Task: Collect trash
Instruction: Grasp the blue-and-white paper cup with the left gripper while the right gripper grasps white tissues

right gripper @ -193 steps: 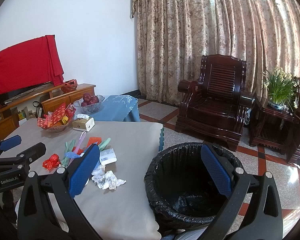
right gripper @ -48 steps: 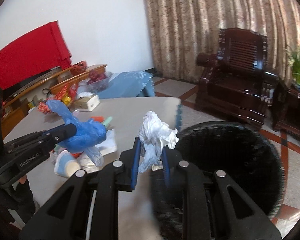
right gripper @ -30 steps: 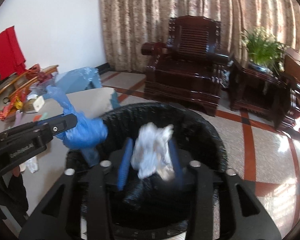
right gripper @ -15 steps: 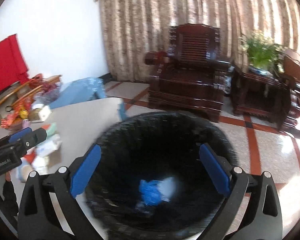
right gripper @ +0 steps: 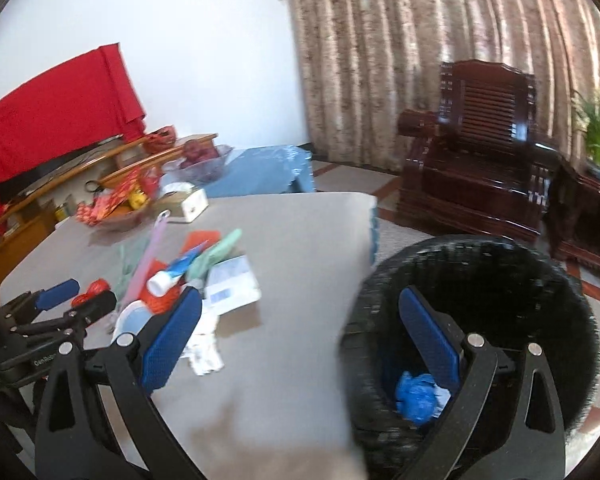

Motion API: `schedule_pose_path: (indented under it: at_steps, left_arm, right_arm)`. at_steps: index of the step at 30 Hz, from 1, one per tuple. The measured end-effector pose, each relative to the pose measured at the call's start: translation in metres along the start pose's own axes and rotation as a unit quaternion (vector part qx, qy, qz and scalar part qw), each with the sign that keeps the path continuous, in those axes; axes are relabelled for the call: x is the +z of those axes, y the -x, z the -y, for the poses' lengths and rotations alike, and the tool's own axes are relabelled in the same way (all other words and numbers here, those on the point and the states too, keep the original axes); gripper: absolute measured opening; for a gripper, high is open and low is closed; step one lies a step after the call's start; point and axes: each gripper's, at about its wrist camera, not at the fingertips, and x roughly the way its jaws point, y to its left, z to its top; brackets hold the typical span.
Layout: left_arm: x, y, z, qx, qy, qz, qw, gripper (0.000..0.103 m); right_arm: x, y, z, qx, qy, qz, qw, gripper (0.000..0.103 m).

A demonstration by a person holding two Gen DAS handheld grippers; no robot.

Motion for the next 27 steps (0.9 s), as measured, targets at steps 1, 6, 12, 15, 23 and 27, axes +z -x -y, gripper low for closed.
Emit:
schedule_pose_path:
  at_steps: [1, 6, 12, 15, 23, 27]
  left_arm:
    - [-0.005, -0.003, -0.007, 0.001, 0.004, -0.005, 1.0, 0.08]
    - [-0.018, -0.018, -0.019, -0.004, 0.014, -0.022, 0.9997, 0.08]
    - [-0.029, -0.037, -0.022, -0.002, 0.018, -0.042, 0.999, 0.08]
    - [-0.034, -0.047, -0.028, -0.003, 0.026, -0.056, 0.9981, 0.08]
    - [-0.035, -0.056, -0.027, -0.026, 0.045, -0.063, 0.9967, 0.087]
    - [-0.037, -0.059, -0.018, -0.048, 0.037, -0.074, 0.9954, 0.087]
  right_arm:
    - [-0.001, -0.005, -0.005, 0.002, 0.002, -0.003, 1.0, 0.096]
    - [-0.011, -0.021, -0.022, 0.01, 0.017, -0.018, 1.0, 0.096]
    - [-0.015, -0.033, -0.028, 0.009, 0.029, -0.029, 0.999, 0.096]
    - [-0.017, -0.037, -0.029, 0.008, 0.033, -0.034, 0.999, 0.096]
    - [-0.019, -0.041, -0.027, 0.008, 0.036, -0.038, 0.999, 0.096]
    - [-0.019, -0.042, -0.024, 0.006, 0.036, -0.042, 0.998, 0.096]
